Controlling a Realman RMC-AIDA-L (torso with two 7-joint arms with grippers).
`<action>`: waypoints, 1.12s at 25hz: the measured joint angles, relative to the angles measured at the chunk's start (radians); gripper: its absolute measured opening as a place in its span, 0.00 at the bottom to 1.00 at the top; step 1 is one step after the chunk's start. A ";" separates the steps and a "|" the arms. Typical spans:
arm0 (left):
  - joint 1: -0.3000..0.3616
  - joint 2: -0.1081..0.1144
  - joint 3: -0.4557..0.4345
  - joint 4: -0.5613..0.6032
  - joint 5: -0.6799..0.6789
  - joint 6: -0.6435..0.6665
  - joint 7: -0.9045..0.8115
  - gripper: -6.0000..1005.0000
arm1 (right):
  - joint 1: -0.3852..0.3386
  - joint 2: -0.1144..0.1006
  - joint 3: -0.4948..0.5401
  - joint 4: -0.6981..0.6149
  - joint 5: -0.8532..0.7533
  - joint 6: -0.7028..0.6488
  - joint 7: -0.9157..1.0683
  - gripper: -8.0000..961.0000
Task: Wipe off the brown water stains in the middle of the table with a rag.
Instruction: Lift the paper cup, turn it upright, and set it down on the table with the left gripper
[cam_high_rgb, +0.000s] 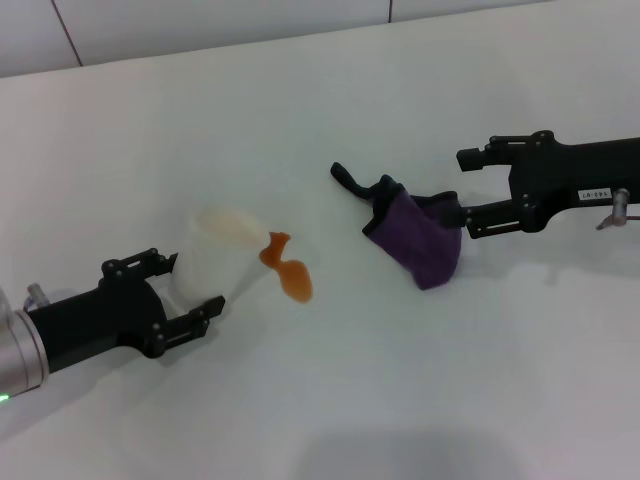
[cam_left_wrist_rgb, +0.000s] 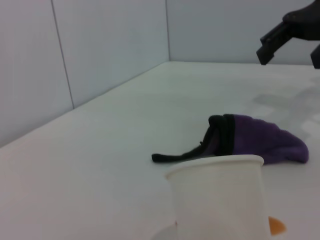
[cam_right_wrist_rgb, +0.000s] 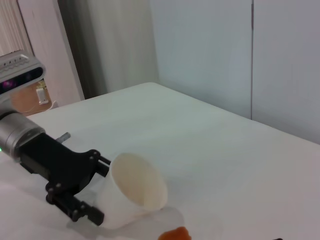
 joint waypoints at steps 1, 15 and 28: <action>0.002 0.000 0.000 -0.005 -0.001 0.001 0.007 0.68 | 0.000 0.000 -0.001 0.000 0.000 0.000 0.000 0.87; 0.020 -0.003 0.004 -0.038 -0.012 0.008 0.034 0.68 | -0.009 0.001 -0.015 0.003 0.000 0.004 0.000 0.87; -0.003 -0.004 0.017 -0.053 -0.008 0.002 0.021 0.82 | 0.002 0.001 -0.032 0.002 -0.023 0.019 0.007 0.87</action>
